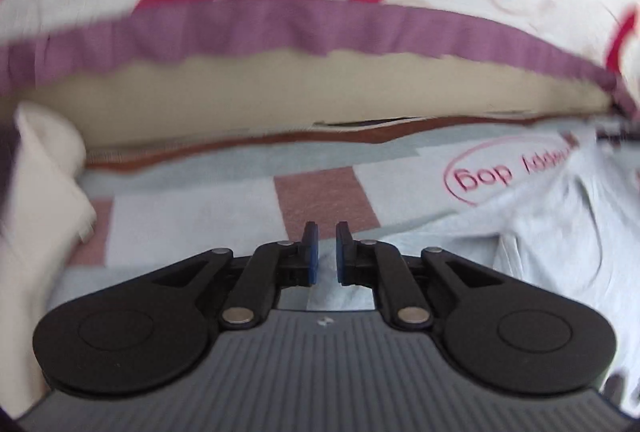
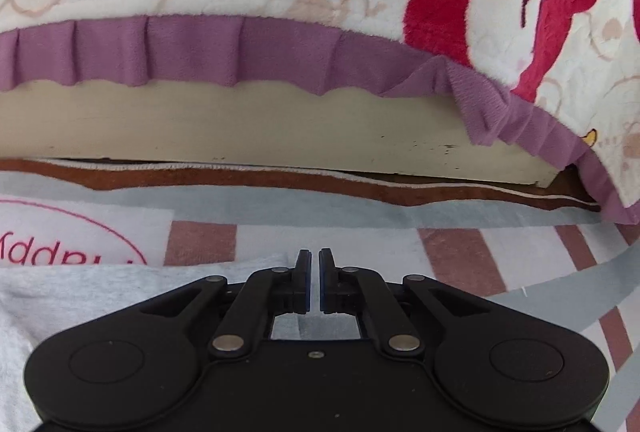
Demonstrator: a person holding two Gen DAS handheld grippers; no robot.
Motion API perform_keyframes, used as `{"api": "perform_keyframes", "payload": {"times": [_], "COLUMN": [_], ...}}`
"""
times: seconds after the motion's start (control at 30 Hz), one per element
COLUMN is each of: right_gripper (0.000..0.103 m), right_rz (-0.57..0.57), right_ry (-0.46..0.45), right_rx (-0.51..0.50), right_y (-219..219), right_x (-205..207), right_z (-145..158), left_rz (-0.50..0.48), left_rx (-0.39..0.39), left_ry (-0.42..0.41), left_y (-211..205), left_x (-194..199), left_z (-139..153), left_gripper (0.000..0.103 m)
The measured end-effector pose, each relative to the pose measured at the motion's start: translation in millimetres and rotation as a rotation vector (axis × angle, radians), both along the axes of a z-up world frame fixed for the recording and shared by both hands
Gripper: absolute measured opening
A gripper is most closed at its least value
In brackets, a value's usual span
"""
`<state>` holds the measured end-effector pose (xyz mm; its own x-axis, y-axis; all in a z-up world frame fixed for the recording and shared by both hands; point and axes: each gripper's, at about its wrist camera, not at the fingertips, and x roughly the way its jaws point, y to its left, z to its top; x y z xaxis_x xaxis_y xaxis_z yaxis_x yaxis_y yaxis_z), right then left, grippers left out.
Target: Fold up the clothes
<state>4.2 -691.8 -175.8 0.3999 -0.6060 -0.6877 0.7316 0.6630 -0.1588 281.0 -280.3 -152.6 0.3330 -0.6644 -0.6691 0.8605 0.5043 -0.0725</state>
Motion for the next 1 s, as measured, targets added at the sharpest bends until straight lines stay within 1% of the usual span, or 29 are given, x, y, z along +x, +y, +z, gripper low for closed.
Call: {"api": "perform_keyframes", "payload": {"times": [0.03, 0.07, 0.1, 0.13, 0.2, 0.27, 0.3, 0.33, 0.4, 0.5, 0.57, 0.6, 0.63, 0.67, 0.73, 0.77, 0.87, 0.93, 1.0], "right_gripper": [0.014, 0.014, 0.016, 0.019, 0.022, 0.025, 0.024, 0.025, 0.036, 0.037, 0.037, 0.037, 0.037, 0.038, 0.04, 0.042, 0.042, 0.044, 0.046], "right_rz": [0.02, 0.083, 0.157, 0.229, 0.368, 0.416, 0.431, 0.447, 0.478, 0.523, 0.554, 0.569, 0.565, 0.552, 0.526, 0.513, 0.492, 0.467, 0.453], "right_ry": [-0.034, -0.07, -0.101, -0.127, -0.174, -0.148, -0.128, -0.108, -0.069, -0.009, 0.031, 0.052, 0.065, 0.076, 0.097, 0.108, 0.161, 0.168, 0.166], "right_rx": [-0.01, -0.001, 0.016, 0.058, 0.166, 0.211, 0.228, 0.244, 0.278, 0.328, 0.361, 0.378, 0.368, 0.348, 0.307, 0.286, 0.227, 0.237, 0.279], "right_y": [8, 19, 30, 43, 68, 83, 89, 96, 108, 128, 140, 147, 150, 151, 154, 156, 168, 174, 176], "right_x": [2, 6, 11, 18, 32, 45, 52, 58, 71, 91, 104, 111, 112, 112, 110, 110, 104, 96, 92], "right_z": [8, 14, 19, 22, 25, 21, 19, 17, 12, 6, 1, -1, -2, -3, -4, -4, 1, 6, 2], "left_rz": [-0.048, -0.108, -0.167, -0.221, -0.268, -0.26, -0.255, -0.246, -0.189, -0.119, -0.064, -0.037, -0.001, 0.036, 0.091, 0.111, 0.149, 0.145, 0.119], "left_rx": [-0.003, -0.019, -0.034, -0.042, -0.001, 0.038, 0.058, 0.074, 0.075, 0.036, 0.021, 0.015, 0.018, 0.021, 0.023, 0.022, 0.024, -0.01, -0.039], "left_ry": [-0.05, -0.085, -0.121, -0.142, -0.055, 0.071, 0.134, 0.194, 0.277, 0.311, 0.309, 0.297, 0.277, 0.254, 0.201, 0.176, 0.123, 0.153, 0.192], "left_y": [2, 3, 4, 3, -7, -19, -24, -30, -40, -51, -59, -62, -64, -66, -67, -67, -62, -53, -48], "left_x": [-11, -22, -34, -44, -51, -52, -52, -52, -45, -28, -15, -10, -5, 0, 8, 11, 16, 15, 9], "left_z": [4, 6, 8, 9, 3, -2, -5, -8, -15, -23, -28, -28, -28, -27, -24, -22, -13, -7, -3], "left_gripper": [0.023, 0.031, 0.051, 0.058, 0.056, 0.042, 0.022, 0.016, 0.016, 0.016, 0.017, 0.018, 0.019, 0.02, 0.027, 0.027, 0.029, 0.032, 0.033]}}
